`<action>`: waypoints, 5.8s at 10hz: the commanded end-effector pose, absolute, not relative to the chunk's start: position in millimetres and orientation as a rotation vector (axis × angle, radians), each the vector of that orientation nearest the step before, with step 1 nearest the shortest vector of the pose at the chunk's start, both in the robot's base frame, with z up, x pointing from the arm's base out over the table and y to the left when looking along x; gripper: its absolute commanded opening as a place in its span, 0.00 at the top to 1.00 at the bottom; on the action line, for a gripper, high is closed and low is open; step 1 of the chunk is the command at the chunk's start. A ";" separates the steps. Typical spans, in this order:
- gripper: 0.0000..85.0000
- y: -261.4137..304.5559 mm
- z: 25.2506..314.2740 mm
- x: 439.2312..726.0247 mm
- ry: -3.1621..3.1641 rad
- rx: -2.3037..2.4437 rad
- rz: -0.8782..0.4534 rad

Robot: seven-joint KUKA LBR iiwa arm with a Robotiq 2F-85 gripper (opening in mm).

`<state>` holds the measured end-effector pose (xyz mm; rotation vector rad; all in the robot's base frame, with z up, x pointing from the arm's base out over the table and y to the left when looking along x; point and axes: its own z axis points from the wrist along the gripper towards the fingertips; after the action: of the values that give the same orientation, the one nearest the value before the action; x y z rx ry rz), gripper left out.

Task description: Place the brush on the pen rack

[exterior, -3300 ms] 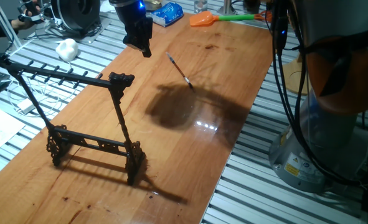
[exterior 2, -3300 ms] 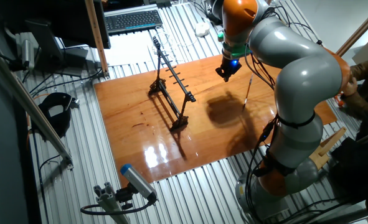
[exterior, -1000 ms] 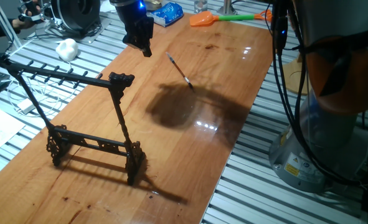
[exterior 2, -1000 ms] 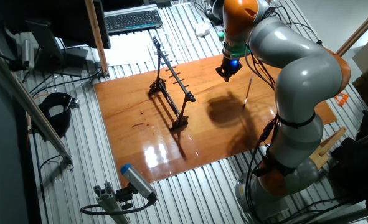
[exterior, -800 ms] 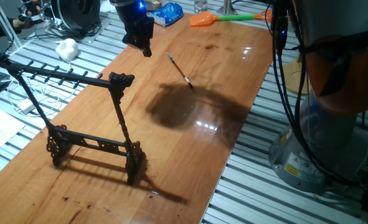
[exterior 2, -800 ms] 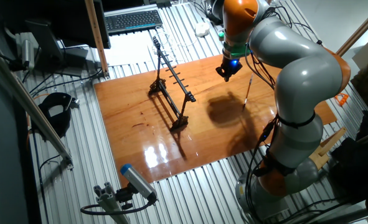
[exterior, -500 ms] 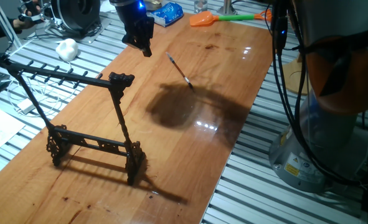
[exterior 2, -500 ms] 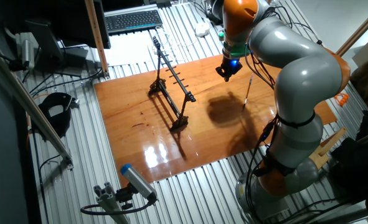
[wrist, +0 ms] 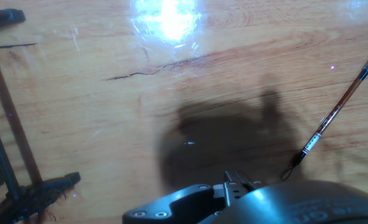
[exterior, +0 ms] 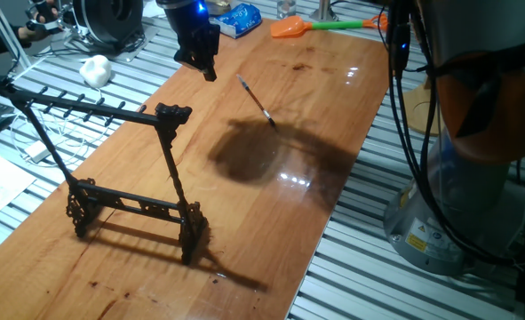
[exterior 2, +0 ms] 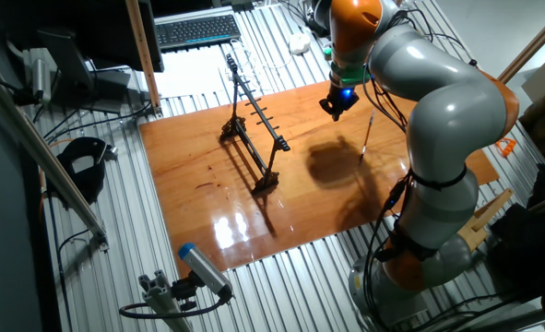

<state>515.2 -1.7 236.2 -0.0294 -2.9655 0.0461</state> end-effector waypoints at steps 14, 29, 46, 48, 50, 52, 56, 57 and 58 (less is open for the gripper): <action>1.00 -2.5 236.7 515.6 -3.056 -0.204 0.074; 0.40 -137.0 172.7 501.6 -3.015 -0.394 0.167; 0.40 -128.7 159.0 518.2 -2.962 -0.593 0.105; 0.40 -129.5 153.5 521.0 -2.980 -0.590 0.119; 0.40 -128.6 147.6 524.2 -2.979 -0.588 0.123; 0.40 -129.1 147.0 523.9 -2.974 -0.587 0.120; 0.40 -138.4 139.4 525.7 -2.975 -0.580 0.115; 0.40 -139.9 138.3 526.5 -2.970 -0.599 0.098; 0.40 -139.7 136.1 527.6 -2.970 -0.611 0.103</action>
<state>527.7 -140.1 135.8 -0.6110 -2.9707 0.1043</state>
